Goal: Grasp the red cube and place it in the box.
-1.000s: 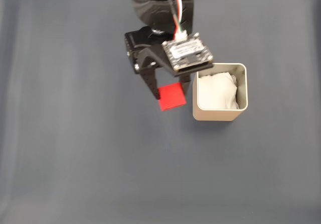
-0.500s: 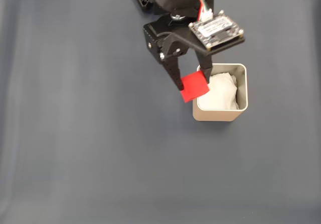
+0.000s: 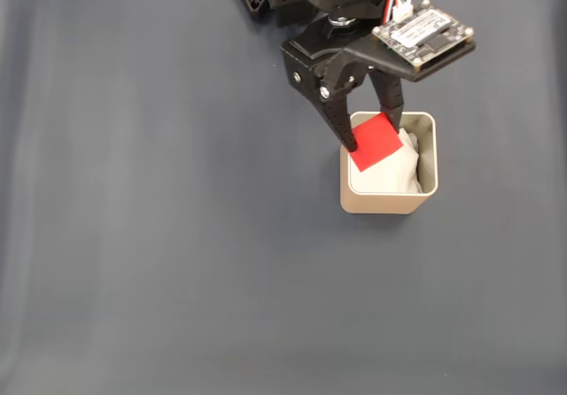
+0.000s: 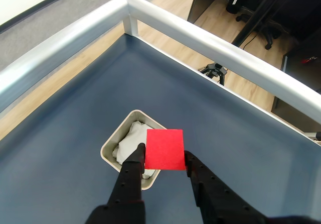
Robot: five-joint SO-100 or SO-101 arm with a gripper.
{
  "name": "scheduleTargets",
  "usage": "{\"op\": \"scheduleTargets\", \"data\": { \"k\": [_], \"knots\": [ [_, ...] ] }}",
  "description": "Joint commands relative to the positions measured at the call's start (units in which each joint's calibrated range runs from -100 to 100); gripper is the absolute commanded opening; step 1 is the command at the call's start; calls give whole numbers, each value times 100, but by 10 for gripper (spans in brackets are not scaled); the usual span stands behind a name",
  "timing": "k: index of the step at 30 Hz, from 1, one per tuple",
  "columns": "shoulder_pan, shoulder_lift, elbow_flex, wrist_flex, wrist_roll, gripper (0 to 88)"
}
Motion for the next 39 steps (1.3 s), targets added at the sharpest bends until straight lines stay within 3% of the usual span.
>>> {"op": "scheduleTargets", "data": {
  "k": [1, 39],
  "knots": [
    [-71, 42, -98, -37, 34, 3],
    [-682, -166, -153, 103, -54, 3]
  ]
}}
